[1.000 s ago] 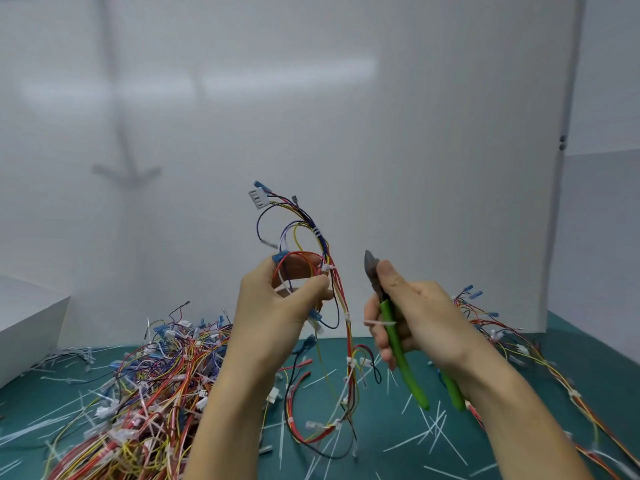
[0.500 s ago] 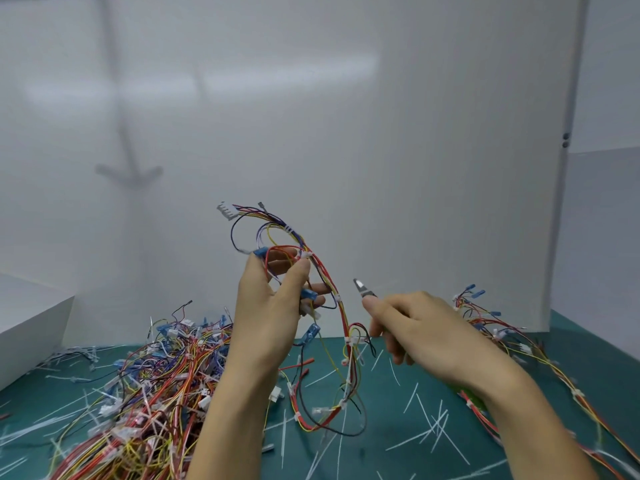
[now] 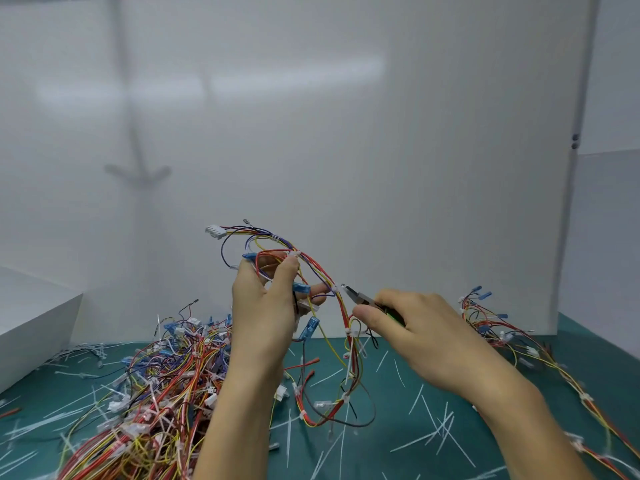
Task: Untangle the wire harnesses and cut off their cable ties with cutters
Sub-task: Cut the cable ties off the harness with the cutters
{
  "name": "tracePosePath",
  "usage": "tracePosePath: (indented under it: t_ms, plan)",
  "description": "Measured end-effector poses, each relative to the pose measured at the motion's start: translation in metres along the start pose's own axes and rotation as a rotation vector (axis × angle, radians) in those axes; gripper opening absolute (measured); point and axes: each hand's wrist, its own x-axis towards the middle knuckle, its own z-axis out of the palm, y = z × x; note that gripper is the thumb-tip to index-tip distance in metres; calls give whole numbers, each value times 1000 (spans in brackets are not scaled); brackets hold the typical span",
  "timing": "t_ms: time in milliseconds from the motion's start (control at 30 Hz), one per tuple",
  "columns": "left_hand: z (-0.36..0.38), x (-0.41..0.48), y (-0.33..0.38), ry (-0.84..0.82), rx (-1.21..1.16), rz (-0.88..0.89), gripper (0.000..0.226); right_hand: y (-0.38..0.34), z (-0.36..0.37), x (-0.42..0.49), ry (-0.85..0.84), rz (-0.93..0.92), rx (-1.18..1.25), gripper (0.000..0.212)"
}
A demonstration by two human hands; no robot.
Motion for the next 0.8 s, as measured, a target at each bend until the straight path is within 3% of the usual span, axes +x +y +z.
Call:
tracePosePath:
  t_ms: [533, 800]
  plan:
    - [3, -2, 1, -3, -19, -31, 13, 3, -1, 1, 40, -23, -9, 60]
    - [11, -2, 0, -27, -223, -98, 8, 2, -5, 1, 64, -24, 82, 59]
